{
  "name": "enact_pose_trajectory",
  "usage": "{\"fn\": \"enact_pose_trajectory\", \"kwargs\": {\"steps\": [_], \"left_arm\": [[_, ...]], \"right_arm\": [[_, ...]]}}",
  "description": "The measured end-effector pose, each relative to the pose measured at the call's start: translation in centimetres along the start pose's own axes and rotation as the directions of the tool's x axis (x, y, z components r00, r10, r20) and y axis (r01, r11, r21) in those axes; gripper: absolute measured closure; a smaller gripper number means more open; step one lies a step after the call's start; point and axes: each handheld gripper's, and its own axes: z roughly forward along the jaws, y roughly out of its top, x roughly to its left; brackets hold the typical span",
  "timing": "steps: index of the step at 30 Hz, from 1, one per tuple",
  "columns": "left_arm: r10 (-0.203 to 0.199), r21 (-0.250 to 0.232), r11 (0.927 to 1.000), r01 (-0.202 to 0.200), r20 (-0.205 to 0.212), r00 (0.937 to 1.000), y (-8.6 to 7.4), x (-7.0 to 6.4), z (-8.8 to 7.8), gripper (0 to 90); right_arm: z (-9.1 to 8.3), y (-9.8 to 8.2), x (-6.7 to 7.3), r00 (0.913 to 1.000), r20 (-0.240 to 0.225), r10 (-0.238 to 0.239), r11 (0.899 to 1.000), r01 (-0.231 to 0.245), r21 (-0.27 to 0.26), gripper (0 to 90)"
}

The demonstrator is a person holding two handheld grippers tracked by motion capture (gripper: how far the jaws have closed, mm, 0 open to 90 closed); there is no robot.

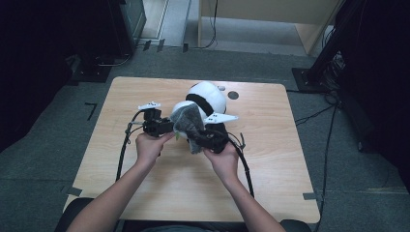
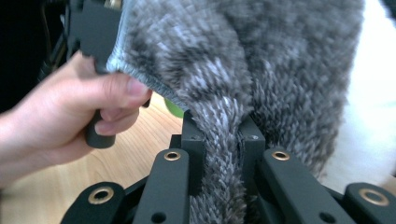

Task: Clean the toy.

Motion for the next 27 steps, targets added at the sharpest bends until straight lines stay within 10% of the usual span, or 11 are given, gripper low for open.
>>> {"fn": "enact_pose_trajectory", "kwargs": {"steps": [14, 18, 27], "left_arm": [[-0.075, -0.038, 0.9963, 0.078, 0.068, 0.9948, 0.6, 0.3, -0.8, 44.8], [-0.046, -0.045, 0.9978, 0.048, 0.053, 0.9975, 0.6, 0.0, -0.9, 44.6], [-0.083, -0.039, 0.9956, 0.086, 0.067, 0.9943, 0.5, 0.5, -0.7, 44.5]], "right_arm": [[3.7, -2.8, 1.6, 0.9901, -0.011, -0.140, 0.987, 0.141, 0.081, 79.8], [4.0, -3.3, 1.0, 0.9949, -0.029, -0.097, 0.994, 0.098, 0.049, 80.0], [4.2, -4.0, -0.7, 0.9848, 0.030, -0.171, 0.984, 0.169, 0.063, 80.0]]}}
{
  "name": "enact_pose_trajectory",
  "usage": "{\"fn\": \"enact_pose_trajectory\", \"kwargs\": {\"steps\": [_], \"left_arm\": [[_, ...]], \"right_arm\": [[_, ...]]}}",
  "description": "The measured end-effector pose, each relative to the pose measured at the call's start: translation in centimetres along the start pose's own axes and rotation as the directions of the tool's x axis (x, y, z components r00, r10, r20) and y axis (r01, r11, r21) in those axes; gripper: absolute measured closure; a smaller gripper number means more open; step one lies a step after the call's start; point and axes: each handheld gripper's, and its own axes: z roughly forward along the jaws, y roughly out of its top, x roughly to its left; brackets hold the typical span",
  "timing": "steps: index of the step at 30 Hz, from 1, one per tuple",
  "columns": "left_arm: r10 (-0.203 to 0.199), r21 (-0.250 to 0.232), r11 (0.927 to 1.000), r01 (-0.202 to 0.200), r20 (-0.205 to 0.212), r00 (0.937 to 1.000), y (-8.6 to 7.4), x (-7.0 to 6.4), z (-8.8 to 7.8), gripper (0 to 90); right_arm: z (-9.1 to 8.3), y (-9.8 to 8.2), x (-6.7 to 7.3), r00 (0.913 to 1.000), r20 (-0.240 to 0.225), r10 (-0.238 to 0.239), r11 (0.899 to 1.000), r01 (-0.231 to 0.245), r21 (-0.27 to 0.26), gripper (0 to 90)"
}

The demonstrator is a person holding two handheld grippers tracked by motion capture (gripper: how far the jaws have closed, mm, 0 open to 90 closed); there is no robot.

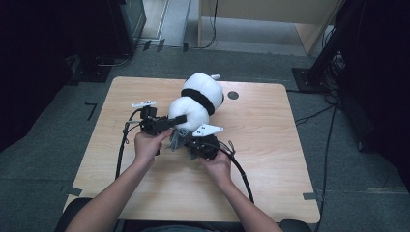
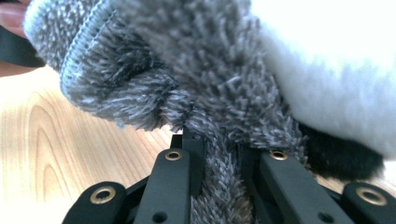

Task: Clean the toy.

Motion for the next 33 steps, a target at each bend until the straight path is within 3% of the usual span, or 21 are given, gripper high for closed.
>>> {"fn": "enact_pose_trajectory", "kwargs": {"steps": [3, 7, 12, 16, 24, 27, 33], "left_arm": [[-0.011, -0.001, 0.9999, 0.011, 0.008, 0.9999, 0.0, 0.0, 0.0, 44.5], [-0.029, 0.000, 0.9996, 0.029, 0.032, 0.9991, 0.1, 0.1, -0.2, 44.6], [-0.007, 0.018, 0.9998, 0.007, 0.030, 0.9995, 0.2, 0.2, -0.2, 44.3], [0.006, 0.027, 0.9996, -0.006, 0.024, 0.9997, 0.2, 0.3, -0.2, 44.3], [0.024, 0.021, 0.9995, -0.024, 0.002, 0.9997, 0.5, 0.9, -1.2, 44.3], [0.033, 0.020, 0.9993, -0.033, -0.015, 0.9994, 0.6, 1.2, -1.5, 44.3], [0.027, 0.028, 0.9993, -0.026, -0.036, 0.9990, 0.6, 1.8, -1.6, 44.3]], "right_arm": [[0.2, -0.3, -0.3, 0.9999, 0.012, 0.002, 1.000, -0.002, 0.014, 80.0], [0.5, -0.7, -1.1, 0.9990, 0.024, 0.039, 0.999, -0.040, 0.035, 79.9], [0.1, -1.1, -2.7, 0.9937, 0.042, 0.105, 0.993, -0.107, 0.050, 79.9], [-0.3, -1.1, -3.4, 0.9920, 0.087, 0.092, 0.992, -0.099, 0.072, 79.8], [-2.5, -0.7, -5.8, 0.9739, 0.142, 0.177, 0.978, -0.191, 0.089, 79.6], [-4.0, -0.5, -6.8, 0.9650, 0.171, 0.199, 0.976, -0.211, 0.057, 79.6], [-6.2, 0.0, -8.1, 0.9512, 0.156, 0.266, 0.963, -0.269, -0.002, 78.7]]}}
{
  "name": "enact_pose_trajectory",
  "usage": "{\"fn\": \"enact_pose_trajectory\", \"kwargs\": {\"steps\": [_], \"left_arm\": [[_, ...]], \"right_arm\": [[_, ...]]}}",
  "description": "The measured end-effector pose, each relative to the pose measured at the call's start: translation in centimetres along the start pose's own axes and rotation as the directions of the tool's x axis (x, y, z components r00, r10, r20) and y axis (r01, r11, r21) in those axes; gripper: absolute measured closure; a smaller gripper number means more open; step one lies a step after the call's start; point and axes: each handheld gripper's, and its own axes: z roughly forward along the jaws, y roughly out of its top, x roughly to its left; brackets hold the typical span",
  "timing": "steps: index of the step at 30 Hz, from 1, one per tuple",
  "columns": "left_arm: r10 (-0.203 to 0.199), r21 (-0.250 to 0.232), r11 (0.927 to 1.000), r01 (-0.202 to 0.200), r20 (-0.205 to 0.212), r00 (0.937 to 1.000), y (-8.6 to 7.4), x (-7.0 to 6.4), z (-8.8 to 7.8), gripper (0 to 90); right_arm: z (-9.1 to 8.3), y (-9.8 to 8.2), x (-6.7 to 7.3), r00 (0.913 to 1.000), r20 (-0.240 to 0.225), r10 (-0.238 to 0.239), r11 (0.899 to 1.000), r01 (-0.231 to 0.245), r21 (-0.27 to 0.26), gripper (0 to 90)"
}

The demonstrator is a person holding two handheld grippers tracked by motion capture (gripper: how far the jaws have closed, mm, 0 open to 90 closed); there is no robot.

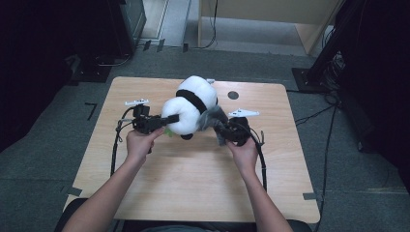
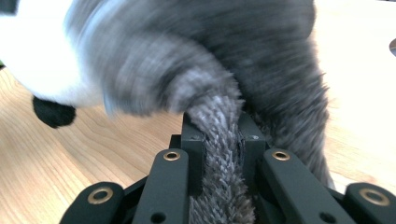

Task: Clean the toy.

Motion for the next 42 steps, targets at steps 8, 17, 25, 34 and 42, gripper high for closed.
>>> {"fn": "enact_pose_trajectory", "kwargs": {"steps": [8, 17, 25, 34, 42], "left_arm": [[0.034, -0.007, 0.9994, -0.034, -0.023, 0.9991, 0.1, 0.3, -0.2, 44.3], [0.020, -0.043, 0.9988, -0.021, -0.032, 0.9993, 0.8, 1.7, -1.4, 44.2], [-0.010, -0.075, 0.9972, 0.006, -0.063, 0.9980, 1.1, 3.3, -2.3, 44.2], [-0.008, -0.087, 0.9962, -0.002, -0.111, 0.9938, 1.7, 5.0, -3.9, 43.8], [-0.007, -0.061, 0.9982, -0.002, -0.151, 0.9885, 1.8, 6.4, -4.7, 43.4]], "right_arm": [[-2.0, 1.0, -0.5, 0.9997, 0.024, -0.006, 1.000, 0.006, -0.016, 78.4], [-3.7, 1.2, -2.0, 0.9982, 0.056, 0.024, 0.999, -0.022, -0.031, 77.7], [-5.3, 1.1, -3.5, 0.9956, 0.079, 0.050, 0.998, -0.046, -0.051, 77.4], [-6.2, 0.2, -5.6, 0.9894, 0.108, 0.098, 0.995, -0.096, -0.020, 77.1], [-6.5, -1.0, -7.5, 0.9830, 0.139, 0.120, 0.993, -0.119, -0.010, 77.0]]}}
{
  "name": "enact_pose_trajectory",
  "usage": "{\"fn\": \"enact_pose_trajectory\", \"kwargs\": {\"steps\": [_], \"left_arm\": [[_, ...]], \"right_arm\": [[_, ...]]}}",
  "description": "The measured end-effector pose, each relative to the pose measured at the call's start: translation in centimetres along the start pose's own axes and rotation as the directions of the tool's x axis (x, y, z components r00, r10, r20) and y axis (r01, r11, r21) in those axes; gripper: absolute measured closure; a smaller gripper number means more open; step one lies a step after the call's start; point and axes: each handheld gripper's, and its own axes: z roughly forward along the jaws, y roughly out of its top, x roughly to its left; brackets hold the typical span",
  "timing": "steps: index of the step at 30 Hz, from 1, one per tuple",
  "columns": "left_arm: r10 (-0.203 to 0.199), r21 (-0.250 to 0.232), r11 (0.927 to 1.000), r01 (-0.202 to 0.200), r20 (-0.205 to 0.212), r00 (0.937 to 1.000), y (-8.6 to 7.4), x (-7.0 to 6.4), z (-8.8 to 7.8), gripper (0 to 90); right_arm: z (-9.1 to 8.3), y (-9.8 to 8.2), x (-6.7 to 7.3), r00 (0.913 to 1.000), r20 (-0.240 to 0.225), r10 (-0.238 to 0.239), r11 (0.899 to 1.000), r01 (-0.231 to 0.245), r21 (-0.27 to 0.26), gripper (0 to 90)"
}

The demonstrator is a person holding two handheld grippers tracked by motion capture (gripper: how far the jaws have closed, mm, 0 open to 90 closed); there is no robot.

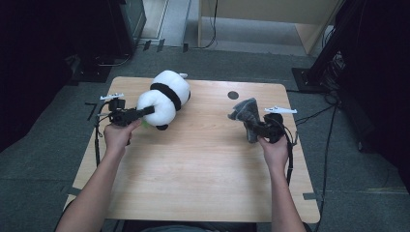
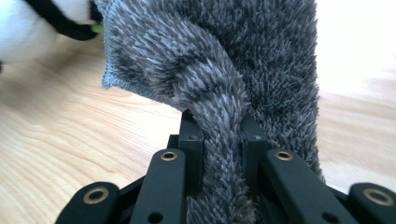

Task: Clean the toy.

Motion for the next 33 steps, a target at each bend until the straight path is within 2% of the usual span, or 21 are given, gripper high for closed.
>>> {"fn": "enact_pose_trajectory", "kwargs": {"steps": [6, 9, 12, 16, 19, 21, 25, 27, 29, 31, 33], "left_arm": [[-0.001, -0.001, 1.0000, 0.001, -0.025, 0.9997, 0.0, 1.2, -0.5, 43.1], [-0.013, -0.001, 0.9999, 0.013, -0.030, 0.9995, -0.1, 1.9, -0.5, 42.9], [-0.012, 0.012, 0.9998, 0.012, -0.048, 0.9988, -0.3, 2.4, -0.2, 42.7], [-0.030, 0.007, 0.9995, 0.030, -0.035, 0.9989, -0.5, 3.1, 0.0, 42.1], [-0.016, 0.018, 0.9997, 0.016, -0.044, 0.9989, -0.6, 3.4, 0.0, 40.4], [0.004, 0.025, 0.9997, -0.002, -0.066, 0.9978, -0.7, 3.4, 0.1, 37.2], [-0.016, 0.029, 0.9994, 0.017, -0.063, 0.9979, -0.7, 3.8, 0.1, 34.8], [0.006, 0.031, 0.9995, -0.004, -0.073, 0.9973, -0.8, 3.8, 0.2, 32.0], [0.053, 0.044, 0.9979, -0.048, -0.102, 0.9934, -0.9, 3.7, 0.3, 27.6], [0.071, 0.063, 0.9960, -0.064, -0.116, 0.9907, -1.0, 3.7, 0.5, 23.2], [0.073, 0.063, 0.9958, -0.067, -0.114, 0.9907, -1.0, 3.7, 0.7, 20.1]], "right_arm": [[0.3, -1.0, -1.9, 0.9983, 0.031, 0.049, 0.999, -0.050, 0.011, 76.9], [0.5, -1.3, -3.0, 0.9954, 0.015, 0.094, 0.996, -0.095, 0.005, 76.9], [0.8, -1.5, -3.7, 0.9945, 0.048, 0.092, 0.996, -0.093, 0.015, 76.8], [1.5, -2.1, -4.8, 0.9917, 0.086, 0.095, 0.994, -0.100, 0.047, 75.4], [1.9, -2.3, -5.5, 0.9884, 0.096, 0.118, 0.991, -0.124, 0.059, 75.1], [2.0, -2.4, -5.7, 0.9886, 0.103, 0.110, 0.991, -0.117, 0.060, 73.8], [2.5, -2.7, -6.1, 0.9867, 0.132, 0.096, 0.991, -0.107, 0.080, 70.9], [2.8, -2.9, -6.3, 0.9849, 0.141, 0.100, 0.990, -0.113, 0.089, 69.6], [3.0, -3.0, -6.4, 0.9846, 0.139, 0.106, 0.989, -0.119, 0.089, 68.2], [3.1, -3.0, -6.4, 0.9853, 0.141, 0.097, 0.990, -0.110, 0.089, 66.2], [3.2, -3.1, -6.4, 0.9855, 0.147, 0.085, 0.991, -0.100, 0.091, 64.9]]}}
